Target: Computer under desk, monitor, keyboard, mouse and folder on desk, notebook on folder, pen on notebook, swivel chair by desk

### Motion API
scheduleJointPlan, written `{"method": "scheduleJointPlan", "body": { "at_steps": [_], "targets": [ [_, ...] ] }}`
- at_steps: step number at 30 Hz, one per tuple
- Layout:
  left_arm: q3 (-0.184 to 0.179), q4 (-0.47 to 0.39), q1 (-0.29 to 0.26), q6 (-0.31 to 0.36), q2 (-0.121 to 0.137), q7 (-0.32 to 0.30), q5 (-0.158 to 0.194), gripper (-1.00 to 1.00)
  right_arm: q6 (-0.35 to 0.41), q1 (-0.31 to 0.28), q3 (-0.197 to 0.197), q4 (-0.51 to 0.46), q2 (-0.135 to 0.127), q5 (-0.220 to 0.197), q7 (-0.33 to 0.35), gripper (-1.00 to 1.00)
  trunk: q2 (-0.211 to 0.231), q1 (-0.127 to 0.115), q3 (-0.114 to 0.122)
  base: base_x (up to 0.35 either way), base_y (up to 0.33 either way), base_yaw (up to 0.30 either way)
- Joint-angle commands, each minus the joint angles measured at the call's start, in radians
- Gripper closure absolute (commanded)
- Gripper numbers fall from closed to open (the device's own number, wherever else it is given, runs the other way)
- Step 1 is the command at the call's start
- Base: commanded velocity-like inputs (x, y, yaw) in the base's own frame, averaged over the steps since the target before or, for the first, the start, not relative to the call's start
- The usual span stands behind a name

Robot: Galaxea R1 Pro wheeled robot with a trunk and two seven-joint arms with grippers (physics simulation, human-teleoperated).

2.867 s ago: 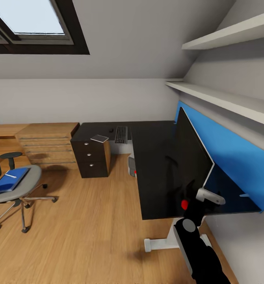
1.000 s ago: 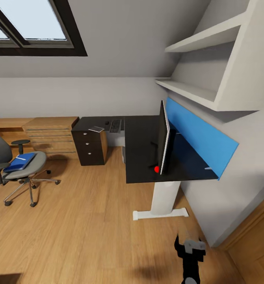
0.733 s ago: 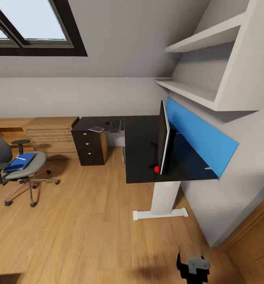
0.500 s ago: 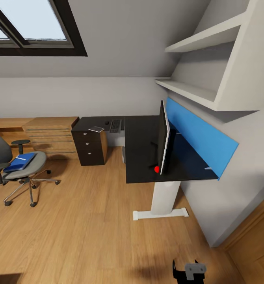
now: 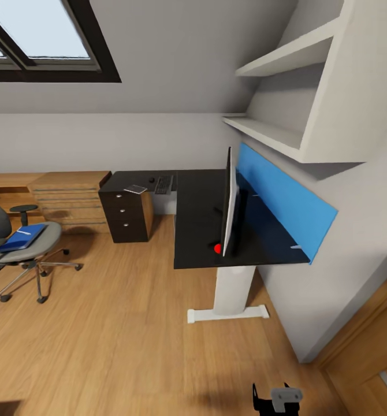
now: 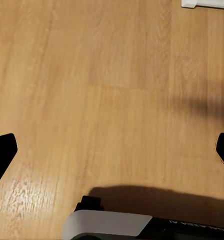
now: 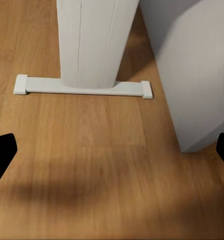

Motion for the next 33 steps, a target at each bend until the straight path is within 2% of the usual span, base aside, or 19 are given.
{"method": "scheduleJointPlan", "body": {
  "at_steps": [1, 9, 20, 33],
  "targets": [
    [0.009, 0.0, 0.0, -0.003, 0.0, -0.001, -0.007, -1.0, 0.0, -0.001, 0.004, 0.001, 0.0, 0.008, -0.01, -1.0, -0.001, 0.0, -0.001, 0.12, -0.158, 0.0],
    [0.009, 0.0, 0.0, -0.003, 0.0, -0.001, -0.007, -1.0, -0.002, -0.001, 0.005, 0.001, 0.007, 0.008, -0.01, -1.0, -0.001, 0.0, -0.001, 0.195, -0.047, 0.0],
    [0.009, 0.0, 0.0, -0.003, 0.0, -0.001, -0.007, -1.0, -0.002, -0.001, 0.007, 0.001, 0.015, 0.008, -0.01, -1.0, -0.001, 0.0, -0.001, 0.025, -0.003, 0.013],
    [0.009, 0.0, 0.0, -0.003, 0.001, -0.001, -0.007, -1.0, -0.009, -0.001, 0.004, 0.001, 0.018, 0.006, -0.01, -1.0, -0.001, 0.0, -0.001, 0.001, 0.0, 0.2]
  ]
}}
